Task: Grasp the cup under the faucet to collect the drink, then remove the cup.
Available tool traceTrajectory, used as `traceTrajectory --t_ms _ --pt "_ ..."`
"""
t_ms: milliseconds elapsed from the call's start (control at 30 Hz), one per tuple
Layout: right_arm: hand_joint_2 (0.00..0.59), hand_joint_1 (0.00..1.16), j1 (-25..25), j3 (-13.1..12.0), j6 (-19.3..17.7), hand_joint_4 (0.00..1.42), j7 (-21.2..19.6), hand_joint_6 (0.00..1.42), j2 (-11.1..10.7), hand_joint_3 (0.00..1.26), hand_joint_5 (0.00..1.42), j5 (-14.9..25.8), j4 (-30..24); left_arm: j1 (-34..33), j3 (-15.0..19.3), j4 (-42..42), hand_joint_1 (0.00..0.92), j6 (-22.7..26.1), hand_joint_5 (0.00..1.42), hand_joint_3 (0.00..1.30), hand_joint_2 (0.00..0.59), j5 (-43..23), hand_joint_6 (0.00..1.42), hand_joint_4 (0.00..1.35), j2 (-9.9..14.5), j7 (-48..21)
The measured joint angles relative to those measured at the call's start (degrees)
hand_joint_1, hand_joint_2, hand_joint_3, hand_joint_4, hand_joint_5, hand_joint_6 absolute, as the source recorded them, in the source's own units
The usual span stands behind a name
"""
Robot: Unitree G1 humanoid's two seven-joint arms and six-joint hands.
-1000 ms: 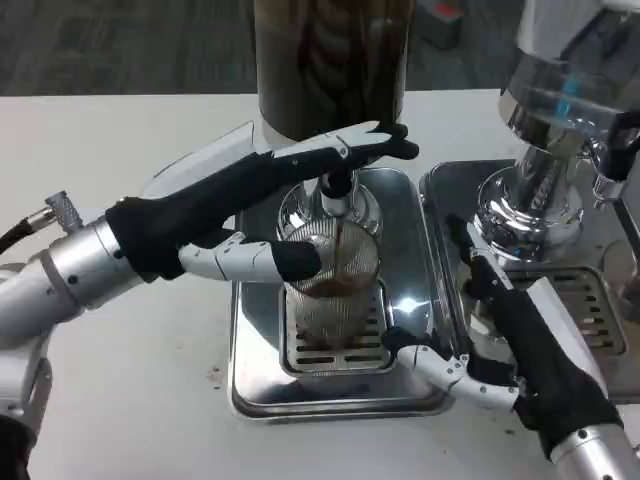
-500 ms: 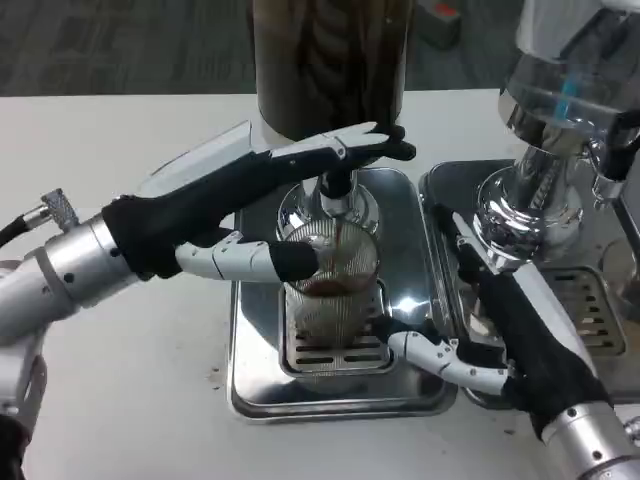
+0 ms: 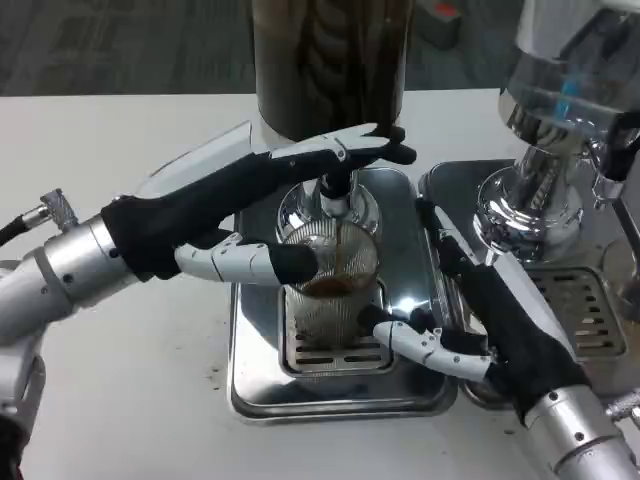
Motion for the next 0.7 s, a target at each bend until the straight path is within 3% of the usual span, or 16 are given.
traceTrajectory --t_ms 700 --pt "0.213 0.68 -2.7 0.32 0.0 0.0 0.77 0.03 0.46 0.0 0.0 0.8 3.4 0.0 0.0 0.0 0.0 0.0 0.09 0.18 0.091 -0.09 0.15 0.08 0.06 0.01"
